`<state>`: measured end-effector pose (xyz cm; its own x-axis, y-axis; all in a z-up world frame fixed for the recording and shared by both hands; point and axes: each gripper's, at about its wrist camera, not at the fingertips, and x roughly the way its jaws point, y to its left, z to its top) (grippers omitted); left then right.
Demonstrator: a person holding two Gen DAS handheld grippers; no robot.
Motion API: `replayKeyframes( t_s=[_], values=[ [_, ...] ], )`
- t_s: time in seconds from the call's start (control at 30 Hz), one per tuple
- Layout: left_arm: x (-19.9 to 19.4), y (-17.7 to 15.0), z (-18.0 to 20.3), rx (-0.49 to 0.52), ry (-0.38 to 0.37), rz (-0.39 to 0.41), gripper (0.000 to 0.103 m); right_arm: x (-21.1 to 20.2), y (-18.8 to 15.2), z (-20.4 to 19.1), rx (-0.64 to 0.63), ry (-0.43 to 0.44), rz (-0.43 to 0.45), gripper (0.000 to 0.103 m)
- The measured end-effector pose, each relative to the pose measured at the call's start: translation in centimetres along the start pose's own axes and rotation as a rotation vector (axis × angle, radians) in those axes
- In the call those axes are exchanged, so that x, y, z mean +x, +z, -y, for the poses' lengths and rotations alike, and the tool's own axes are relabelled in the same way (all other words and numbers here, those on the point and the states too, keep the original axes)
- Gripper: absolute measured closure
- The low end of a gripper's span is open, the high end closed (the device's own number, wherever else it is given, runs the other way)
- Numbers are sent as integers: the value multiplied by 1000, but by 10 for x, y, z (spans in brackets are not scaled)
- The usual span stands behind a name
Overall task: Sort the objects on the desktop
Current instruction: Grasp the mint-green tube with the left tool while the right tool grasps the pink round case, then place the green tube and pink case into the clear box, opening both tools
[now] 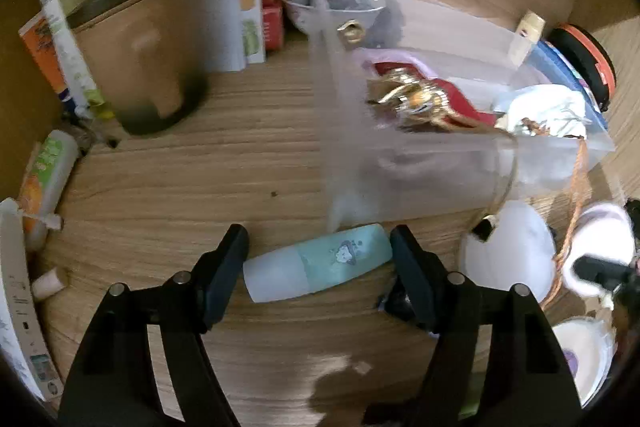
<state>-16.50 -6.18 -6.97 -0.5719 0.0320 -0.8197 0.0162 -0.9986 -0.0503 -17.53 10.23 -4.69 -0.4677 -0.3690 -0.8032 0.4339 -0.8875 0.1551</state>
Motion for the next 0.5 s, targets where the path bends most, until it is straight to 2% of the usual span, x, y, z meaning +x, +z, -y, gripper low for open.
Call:
replayKeyframes(
  t_s=[0.27, 0.5],
  values=[
    [-12, -1, -28, -84, 12, 28, 31, -27, 7, 11, 40, -11, 79, 48],
    [-46, 10, -43, -102, 43, 126, 30, -52, 19, 16, 45, -41, 155, 48]
  ],
)
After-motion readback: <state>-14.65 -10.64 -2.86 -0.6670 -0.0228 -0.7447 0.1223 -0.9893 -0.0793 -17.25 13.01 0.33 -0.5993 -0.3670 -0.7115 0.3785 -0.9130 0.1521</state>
